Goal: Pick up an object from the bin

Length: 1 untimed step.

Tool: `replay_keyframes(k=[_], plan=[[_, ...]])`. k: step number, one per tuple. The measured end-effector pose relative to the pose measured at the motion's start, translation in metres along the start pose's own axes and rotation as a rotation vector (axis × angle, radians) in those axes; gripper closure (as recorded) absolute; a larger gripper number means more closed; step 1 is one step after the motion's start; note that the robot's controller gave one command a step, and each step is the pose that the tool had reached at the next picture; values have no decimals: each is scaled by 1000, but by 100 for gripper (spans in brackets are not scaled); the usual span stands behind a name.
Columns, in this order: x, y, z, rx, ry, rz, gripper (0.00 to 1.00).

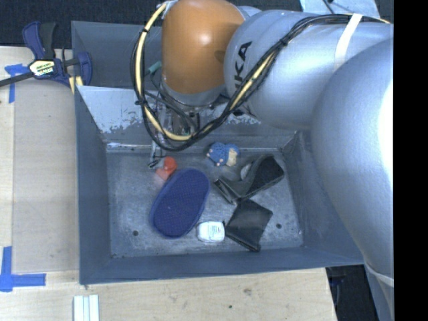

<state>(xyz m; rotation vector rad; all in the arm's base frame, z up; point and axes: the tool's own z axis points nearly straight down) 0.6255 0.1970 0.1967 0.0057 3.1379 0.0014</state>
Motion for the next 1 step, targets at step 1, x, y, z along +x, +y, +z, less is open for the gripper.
replay_keyframes(k=[1], plan=[[20,-84,96,5,8,122,0]])
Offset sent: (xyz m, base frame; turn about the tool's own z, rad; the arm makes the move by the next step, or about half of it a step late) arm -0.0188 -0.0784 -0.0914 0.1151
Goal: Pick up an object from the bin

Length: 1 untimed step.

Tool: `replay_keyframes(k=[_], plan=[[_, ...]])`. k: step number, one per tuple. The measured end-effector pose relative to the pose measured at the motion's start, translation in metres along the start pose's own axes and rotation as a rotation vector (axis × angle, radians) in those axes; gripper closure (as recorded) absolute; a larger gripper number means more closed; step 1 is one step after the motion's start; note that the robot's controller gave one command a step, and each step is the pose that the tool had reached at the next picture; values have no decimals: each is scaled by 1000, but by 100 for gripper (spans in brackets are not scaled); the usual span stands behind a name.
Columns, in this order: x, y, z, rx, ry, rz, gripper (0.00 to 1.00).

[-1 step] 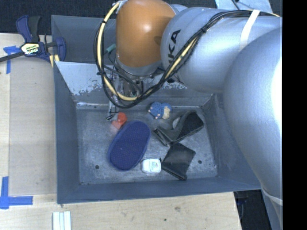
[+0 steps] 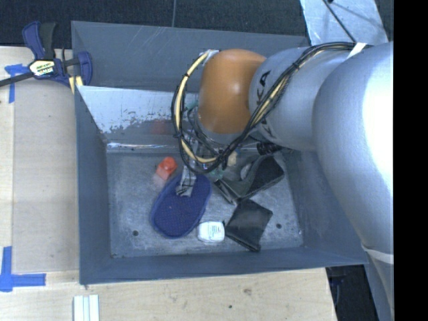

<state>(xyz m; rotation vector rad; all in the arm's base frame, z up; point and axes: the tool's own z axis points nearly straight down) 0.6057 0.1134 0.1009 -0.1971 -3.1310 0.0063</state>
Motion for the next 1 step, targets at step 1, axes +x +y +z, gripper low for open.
replay_keyframes(k=[1], plan=[[-4,13,31,-4,0,44,0]])
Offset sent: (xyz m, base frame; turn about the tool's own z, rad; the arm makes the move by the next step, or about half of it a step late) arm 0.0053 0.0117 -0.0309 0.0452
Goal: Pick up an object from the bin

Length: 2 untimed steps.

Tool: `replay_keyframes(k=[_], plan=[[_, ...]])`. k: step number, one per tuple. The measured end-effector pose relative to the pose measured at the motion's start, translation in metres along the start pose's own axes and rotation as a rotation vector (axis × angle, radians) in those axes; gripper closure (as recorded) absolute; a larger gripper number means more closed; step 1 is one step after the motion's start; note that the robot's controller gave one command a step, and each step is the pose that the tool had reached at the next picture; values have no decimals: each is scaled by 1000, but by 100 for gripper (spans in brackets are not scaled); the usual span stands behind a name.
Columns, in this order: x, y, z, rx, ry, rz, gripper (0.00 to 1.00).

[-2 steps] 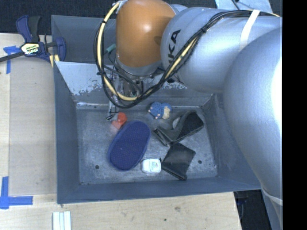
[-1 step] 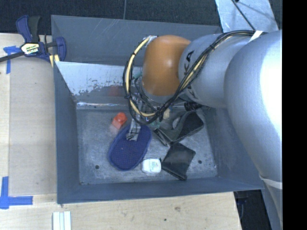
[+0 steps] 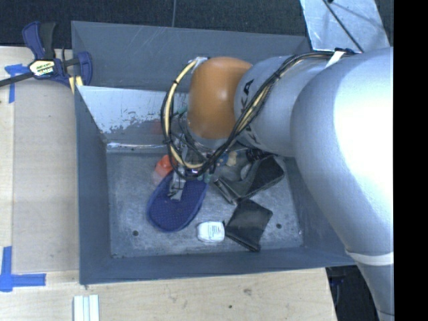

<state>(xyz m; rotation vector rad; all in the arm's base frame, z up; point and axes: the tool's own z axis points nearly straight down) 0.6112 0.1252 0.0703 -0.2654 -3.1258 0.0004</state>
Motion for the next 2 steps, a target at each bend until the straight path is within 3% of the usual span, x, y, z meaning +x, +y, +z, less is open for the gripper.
replay_keyframes(k=[1,2], plan=[[-3,0,-4,-5,-15,2,100],[-6,3,-3,-3,-13,51,100]])
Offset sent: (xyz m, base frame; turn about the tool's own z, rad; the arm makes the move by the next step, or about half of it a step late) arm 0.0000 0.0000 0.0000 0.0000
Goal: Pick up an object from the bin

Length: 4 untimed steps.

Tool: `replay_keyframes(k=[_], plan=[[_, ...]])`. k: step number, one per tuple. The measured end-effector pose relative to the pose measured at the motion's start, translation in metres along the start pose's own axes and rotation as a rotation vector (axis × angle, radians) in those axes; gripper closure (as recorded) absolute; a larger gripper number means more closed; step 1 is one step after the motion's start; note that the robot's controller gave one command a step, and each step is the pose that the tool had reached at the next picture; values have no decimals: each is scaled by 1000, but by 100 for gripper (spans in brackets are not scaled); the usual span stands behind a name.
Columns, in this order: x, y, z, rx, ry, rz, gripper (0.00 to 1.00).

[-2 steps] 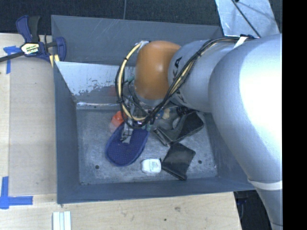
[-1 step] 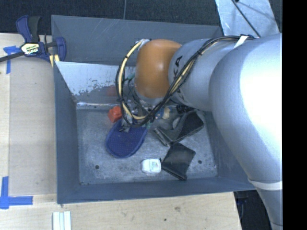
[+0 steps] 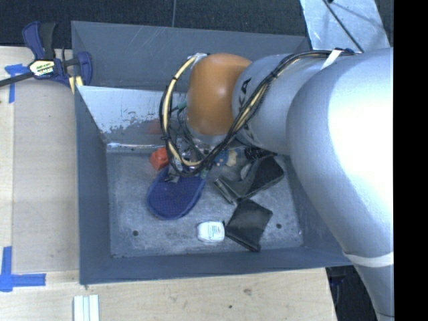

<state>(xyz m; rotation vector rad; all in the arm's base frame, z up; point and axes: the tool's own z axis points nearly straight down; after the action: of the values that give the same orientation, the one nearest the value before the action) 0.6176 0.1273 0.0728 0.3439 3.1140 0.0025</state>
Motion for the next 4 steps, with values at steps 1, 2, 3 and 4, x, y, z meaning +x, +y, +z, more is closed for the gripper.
replay_keyframes(k=[1,2,3,4], plan=[[4,5,0,1,1,77,100],[18,18,-172,-3,-3,69,100],[8,21,-65,6,12,215,100],[-3,37,-37,-4,-10,103,100]])
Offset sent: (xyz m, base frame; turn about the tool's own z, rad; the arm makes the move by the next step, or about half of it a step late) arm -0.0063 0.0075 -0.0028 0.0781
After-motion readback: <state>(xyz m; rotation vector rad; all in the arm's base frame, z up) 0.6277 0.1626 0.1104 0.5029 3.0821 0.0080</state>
